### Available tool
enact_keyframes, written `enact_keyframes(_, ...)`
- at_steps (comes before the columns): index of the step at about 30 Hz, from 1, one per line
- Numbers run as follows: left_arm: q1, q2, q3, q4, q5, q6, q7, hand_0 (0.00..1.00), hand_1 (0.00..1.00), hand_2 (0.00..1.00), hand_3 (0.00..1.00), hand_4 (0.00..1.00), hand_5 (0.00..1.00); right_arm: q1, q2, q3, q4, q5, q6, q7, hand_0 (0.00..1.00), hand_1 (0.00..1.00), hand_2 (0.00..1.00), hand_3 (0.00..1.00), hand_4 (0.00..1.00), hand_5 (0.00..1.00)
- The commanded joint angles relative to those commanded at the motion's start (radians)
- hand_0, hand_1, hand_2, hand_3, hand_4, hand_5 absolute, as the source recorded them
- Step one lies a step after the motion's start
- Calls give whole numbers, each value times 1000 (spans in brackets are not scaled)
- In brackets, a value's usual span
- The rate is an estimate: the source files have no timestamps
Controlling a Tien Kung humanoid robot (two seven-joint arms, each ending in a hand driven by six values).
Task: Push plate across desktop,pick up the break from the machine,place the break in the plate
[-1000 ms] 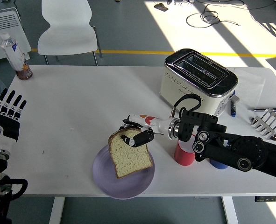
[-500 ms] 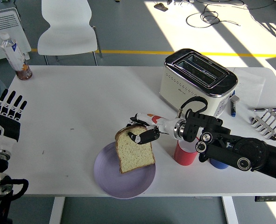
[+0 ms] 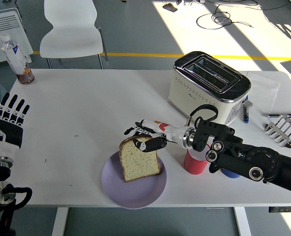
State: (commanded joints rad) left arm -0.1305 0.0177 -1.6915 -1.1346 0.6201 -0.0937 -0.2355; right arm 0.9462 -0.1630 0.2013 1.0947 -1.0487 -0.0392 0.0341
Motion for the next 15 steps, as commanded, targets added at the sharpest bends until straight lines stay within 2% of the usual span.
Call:
enact_keyframes(1,0,0,1,0,0,0,0,795,805,829,799,465,998,0,1,1,0,-4,0,4,681,690,722,885,529,280)
enact_keyframes(2,1,-1,2,1,-1,0,0,795,805,828,799,464,998,0,3,2,-2,-14,1,11,731,733,813,935,608,312)
enact_keyframes(5,0,-3,2,3,-1,0,-1,795,805,828,799,464,998,-2,3,6,-3,-25,-14,34,731,733,813,935,608,312)
enact_keyframes(10,5,-2,5,2,0,0,-2,795,805,828,797,464,998,-11,-2,34,6,-5,-71,79,765,758,836,946,576,275)
enact_keyframes(13,12,-1,11,2,-1,0,-2,795,805,828,797,464,998,-23,-7,55,16,-2,-86,89,765,758,836,946,576,275)
enact_keyframes(15,18,-2,16,2,0,-1,-3,794,805,828,796,463,998,-35,-13,77,28,0,-95,92,764,757,832,936,540,258)
